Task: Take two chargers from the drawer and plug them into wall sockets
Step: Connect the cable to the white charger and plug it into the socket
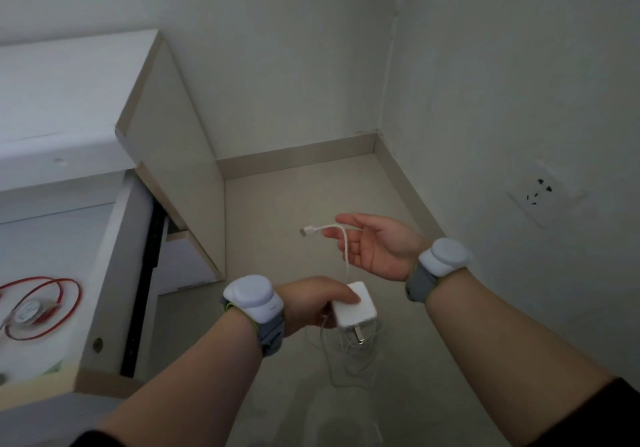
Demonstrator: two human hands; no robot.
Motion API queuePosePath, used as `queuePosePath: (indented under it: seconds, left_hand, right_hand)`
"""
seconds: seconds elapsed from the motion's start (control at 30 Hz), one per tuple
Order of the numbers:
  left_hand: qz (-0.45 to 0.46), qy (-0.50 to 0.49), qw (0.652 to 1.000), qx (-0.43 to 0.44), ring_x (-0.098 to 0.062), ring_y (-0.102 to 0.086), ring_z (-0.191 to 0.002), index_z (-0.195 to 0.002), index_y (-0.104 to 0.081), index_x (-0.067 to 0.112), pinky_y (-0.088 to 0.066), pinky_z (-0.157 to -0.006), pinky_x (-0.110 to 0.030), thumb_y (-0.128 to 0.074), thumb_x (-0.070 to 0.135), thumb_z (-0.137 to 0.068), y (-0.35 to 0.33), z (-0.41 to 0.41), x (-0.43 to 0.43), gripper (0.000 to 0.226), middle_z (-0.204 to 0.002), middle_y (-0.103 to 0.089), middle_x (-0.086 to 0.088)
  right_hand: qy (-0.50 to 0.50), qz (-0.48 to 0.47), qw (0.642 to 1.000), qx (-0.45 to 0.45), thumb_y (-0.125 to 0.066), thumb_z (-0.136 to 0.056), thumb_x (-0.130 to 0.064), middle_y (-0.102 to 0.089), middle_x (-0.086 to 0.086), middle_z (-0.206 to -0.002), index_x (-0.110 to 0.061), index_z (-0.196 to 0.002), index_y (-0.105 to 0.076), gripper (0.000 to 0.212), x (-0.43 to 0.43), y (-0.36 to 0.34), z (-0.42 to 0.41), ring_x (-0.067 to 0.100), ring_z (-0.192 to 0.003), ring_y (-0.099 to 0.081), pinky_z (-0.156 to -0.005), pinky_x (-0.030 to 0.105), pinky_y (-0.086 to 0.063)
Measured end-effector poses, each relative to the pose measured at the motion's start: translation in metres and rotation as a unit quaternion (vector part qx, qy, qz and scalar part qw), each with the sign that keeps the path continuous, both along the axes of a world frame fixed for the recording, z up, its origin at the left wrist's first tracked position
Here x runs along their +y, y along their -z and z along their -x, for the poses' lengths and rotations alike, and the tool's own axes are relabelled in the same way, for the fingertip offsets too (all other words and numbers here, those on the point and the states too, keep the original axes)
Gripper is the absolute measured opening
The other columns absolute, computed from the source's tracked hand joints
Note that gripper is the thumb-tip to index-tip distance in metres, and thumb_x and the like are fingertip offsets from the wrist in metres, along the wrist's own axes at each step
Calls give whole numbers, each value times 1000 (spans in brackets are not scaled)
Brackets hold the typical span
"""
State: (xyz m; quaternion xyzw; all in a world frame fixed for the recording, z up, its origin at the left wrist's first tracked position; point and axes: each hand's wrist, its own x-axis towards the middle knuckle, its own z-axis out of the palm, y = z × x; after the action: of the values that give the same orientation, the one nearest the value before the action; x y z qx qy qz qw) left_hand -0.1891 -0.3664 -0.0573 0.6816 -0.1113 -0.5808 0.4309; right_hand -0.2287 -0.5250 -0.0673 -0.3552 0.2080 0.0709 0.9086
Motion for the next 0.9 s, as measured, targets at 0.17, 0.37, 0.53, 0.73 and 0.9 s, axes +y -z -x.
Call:
queuePosePath:
  seconds: [0.17, 0.37, 0.53, 0.73, 0.9]
  left_hand:
    - [-2, 17, 999, -39, -20, -50, -72, -77, -56, 11, -43, -66, -28, -55, 8, -86, 1, -4, 0, 10, -78, -52, -9]
    - [-20, 74, 994, -80, -29, -48, -89, -75, -56, 15, -44, -81, -35, -58, 11, -86, -1, -3, -2, 12, -85, -53, -11]
    - [-28, 108, 988, -106, -28, -50, -91, -85, -59, 11, -44, -87, -36, -59, 15, -85, 2, -3, -1, 3, -97, -54, -16]
    - [30, 74, 964, -252, -24, -54, -96, -111, -62, 8, -42, -94, -38, -57, 25, -88, 3, -22, 1, 29, -103, -59, -8]
    - [114, -161, 963, -181, -17, -60, -74, -118, -55, 13, -51, -68, -27, -60, 17, -87, 1, -36, 2, 32, -92, -62, -7]
  right_hand:
    - [23, 58, 998, 20, -48, -93, -28, -71, 8, -81, -14, -106, -49, 19, -9, -9, 0, 11, -54, -57, -54, 23, -52]
    - [-95, 245, 956, 129, -47, -91, -43, -67, 12, -96, -13, -120, -45, 42, 8, -8, -1, 19, -79, -62, -70, 26, -47]
    - [7, 120, 991, 56, -48, -94, -17, -68, 5, -65, -12, -98, -53, 8, 13, -12, -8, 12, -54, -61, -54, 23, -52]
    - [144, 185, 969, 78, -45, -95, -12, -53, 3, -58, -8, -104, -56, 14, -3, -8, -6, 5, -30, -29, -35, 16, -29]
    - [94, 225, 968, 57, -43, -94, -6, -70, 6, -94, -14, -122, -44, 29, -15, -5, 3, 7, -40, -45, -42, 18, -41]
